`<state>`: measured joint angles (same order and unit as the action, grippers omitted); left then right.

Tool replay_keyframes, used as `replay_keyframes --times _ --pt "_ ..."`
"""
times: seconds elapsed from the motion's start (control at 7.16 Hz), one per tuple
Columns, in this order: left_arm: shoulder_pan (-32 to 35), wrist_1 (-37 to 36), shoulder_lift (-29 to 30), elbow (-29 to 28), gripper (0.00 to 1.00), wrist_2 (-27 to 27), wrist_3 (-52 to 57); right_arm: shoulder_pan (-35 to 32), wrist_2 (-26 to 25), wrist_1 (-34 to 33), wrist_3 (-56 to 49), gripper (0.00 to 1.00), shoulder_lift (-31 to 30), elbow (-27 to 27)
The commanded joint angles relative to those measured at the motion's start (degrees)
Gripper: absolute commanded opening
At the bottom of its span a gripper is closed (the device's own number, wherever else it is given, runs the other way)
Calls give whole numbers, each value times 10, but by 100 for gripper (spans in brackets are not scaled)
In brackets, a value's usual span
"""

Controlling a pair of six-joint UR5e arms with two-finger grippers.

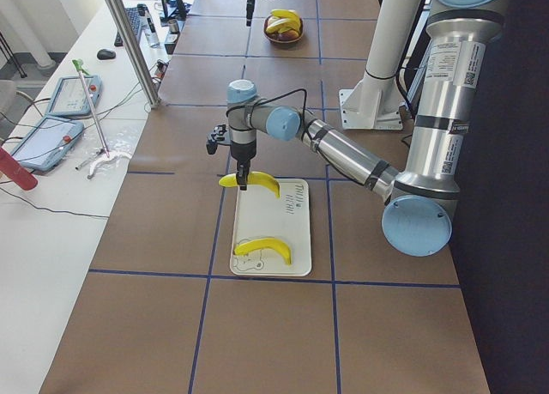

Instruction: Transfer all bananas from basket to plate

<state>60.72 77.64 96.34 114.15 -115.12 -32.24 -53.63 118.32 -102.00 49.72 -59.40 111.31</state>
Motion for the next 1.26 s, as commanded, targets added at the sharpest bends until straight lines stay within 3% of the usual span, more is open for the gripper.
replay_keyframes --times 0.0,0.42,0.56,0.98,1.12 --pt "-45 -29 -13 3 0 29 -7 0 1 0 -1 100 -2 1" --pt "-103 -16 -36 -4 0 87 -71 0 1 0 -1 100 -2 1" --pt "-106 -5 -35 -27 0 109 -70 1 1 0 -1 100 -2 0" --pt "-106 90 -32 -113 0 112 -64 3 0 1 -1 100 -2 1" --pt "-106 96 -35 -121 4 123 -63 3 0 1 -1 100 -1 0"
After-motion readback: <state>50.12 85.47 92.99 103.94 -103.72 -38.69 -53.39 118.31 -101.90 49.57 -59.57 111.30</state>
